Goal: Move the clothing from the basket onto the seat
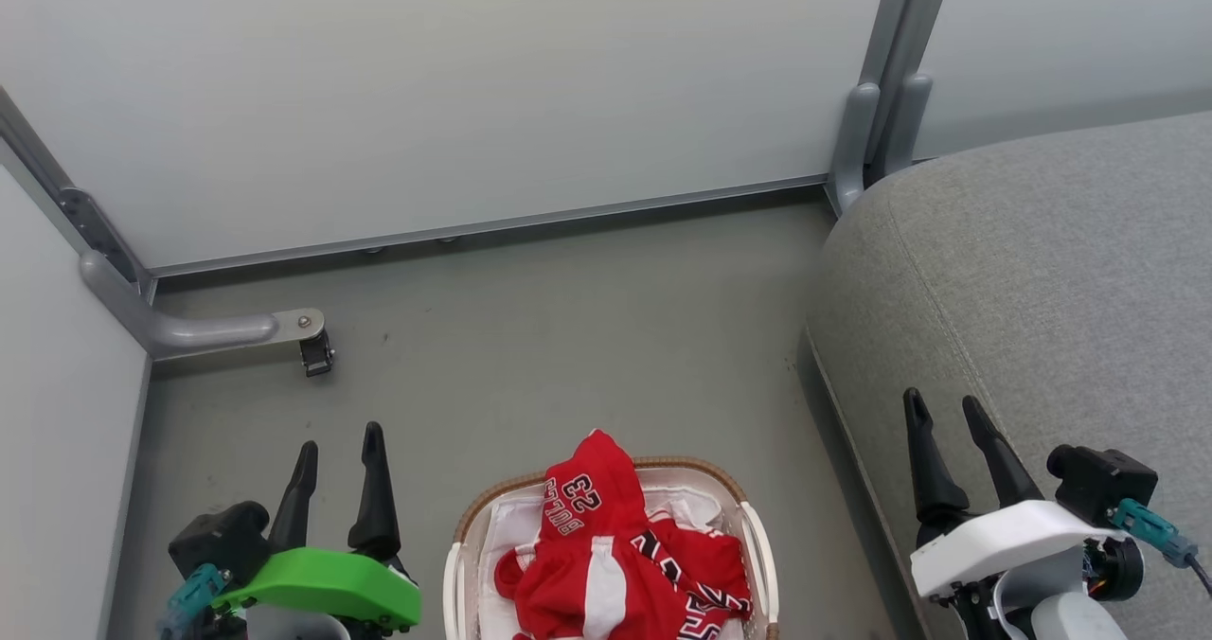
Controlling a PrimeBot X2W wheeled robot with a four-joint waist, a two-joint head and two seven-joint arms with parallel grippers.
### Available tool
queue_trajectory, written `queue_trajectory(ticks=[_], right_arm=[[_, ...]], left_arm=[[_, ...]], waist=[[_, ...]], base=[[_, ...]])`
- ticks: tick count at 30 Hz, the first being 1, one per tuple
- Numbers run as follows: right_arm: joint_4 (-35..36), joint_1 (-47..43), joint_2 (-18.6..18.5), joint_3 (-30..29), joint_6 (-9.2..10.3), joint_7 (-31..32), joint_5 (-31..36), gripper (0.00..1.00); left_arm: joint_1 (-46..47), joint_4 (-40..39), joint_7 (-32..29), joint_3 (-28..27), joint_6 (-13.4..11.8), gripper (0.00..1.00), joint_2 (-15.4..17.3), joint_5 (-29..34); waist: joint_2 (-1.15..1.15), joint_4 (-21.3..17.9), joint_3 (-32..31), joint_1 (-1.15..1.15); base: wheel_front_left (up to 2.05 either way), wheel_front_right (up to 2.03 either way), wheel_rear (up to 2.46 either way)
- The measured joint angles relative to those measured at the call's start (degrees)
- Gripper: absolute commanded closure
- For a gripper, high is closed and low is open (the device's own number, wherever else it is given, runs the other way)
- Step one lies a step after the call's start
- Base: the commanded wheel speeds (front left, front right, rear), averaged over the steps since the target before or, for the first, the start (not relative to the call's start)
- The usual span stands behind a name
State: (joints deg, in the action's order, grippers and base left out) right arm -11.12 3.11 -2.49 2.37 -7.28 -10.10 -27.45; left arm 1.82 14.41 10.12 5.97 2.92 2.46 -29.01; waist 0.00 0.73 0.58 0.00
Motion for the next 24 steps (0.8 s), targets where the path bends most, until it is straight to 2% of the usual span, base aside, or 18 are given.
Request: queue_trajectory(ticks=[24], right_arm=[[-1.1, -0.8, -0.1, 2.2, -0.08, -2.9, 12.2, 0.00]], left_arm=[[-0.8, 2.6, 2.9, 1.5, -0.7, 0.00, 0.1, 9.2]], waist=[[0.00, 0.3, -0.6, 0.00]], base=[[0.00, 0.00, 0.00]])
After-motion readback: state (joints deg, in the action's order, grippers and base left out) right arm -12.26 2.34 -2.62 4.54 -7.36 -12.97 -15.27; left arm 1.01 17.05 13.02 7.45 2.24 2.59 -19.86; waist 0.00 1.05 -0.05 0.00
